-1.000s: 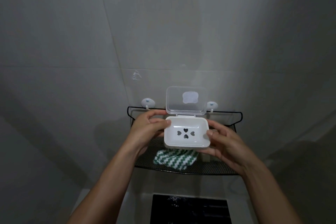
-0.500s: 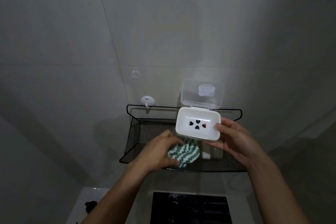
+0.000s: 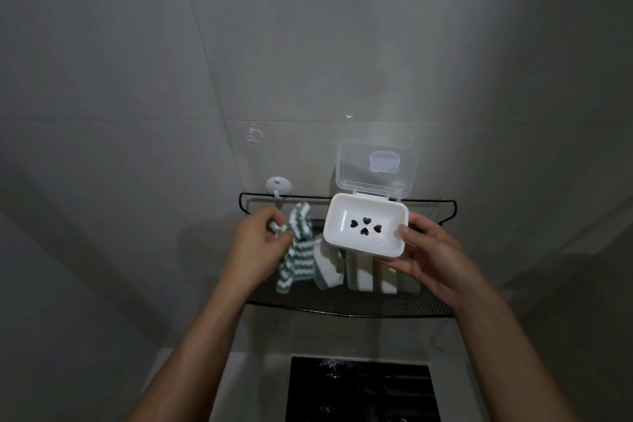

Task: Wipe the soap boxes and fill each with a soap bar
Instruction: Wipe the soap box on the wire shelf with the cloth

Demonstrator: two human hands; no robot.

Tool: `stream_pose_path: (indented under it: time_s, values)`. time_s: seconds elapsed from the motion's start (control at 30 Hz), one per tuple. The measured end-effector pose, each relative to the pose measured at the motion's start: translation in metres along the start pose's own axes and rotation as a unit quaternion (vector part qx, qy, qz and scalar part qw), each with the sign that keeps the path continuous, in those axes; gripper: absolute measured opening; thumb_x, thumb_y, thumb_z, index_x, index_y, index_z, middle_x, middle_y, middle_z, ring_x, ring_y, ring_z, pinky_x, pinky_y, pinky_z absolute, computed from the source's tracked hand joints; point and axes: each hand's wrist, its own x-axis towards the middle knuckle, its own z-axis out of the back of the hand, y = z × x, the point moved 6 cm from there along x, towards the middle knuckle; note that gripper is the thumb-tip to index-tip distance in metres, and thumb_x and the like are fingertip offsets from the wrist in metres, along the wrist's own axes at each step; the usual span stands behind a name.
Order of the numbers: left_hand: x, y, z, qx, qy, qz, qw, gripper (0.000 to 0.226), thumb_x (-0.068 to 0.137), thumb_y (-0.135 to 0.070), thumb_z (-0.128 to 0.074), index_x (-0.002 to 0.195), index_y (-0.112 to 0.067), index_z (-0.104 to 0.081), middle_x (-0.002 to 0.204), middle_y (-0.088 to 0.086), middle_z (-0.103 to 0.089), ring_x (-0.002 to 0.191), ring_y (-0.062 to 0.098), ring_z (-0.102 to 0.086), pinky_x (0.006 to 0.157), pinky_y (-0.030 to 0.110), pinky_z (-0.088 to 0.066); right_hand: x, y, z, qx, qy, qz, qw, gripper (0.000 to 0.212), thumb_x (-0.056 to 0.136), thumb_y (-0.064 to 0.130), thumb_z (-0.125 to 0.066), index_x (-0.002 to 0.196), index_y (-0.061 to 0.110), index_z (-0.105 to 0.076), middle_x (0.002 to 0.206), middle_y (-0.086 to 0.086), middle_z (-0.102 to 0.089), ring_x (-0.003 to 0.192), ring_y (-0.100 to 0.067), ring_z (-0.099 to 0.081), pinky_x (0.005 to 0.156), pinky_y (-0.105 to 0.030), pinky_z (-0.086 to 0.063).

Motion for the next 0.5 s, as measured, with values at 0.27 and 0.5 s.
stream_pose_path:
  time_s: [0.27, 0.5]
  values:
    - [-0.015, -0.072, 0.022, 0.052, -0.132, -0.135, 0.980, 0.019, 0.080, -0.028, -0.069, 0.097, -0.023, -0.061, 0.082, -0.005, -0.065, 0.073, 0.014, -0.059, 0.064, 0.029, -0.046, 0.006, -0.011, -0.031, 0.011, 0.043, -0.011, 0.999, 0.035, 0.081, 0.005, -0.064, 0.116, 0.006, -0.060, 0.109, -0.022, -0.073, 0.095, -0.037, -0.074, 0.068, -0.045, -0.062]
    - [-0.019, -0.078, -0.021, 0.282, -0.094, -0.206, 0.932, 0.022, 0.083, -0.022, -0.070, 0.102, -0.012, -0.072, 0.121, 0.007, -0.061, 0.111, 0.028, -0.054, 0.086, 0.042, -0.048, 0.004, -0.010, -0.046, 0.034, 0.059, 0.013, 0.998, 0.047, 0.080, 0.004, -0.064, 0.126, 0.000, -0.055, 0.106, -0.021, -0.074, 0.091, -0.036, -0.075, 0.066, -0.044, -0.063]
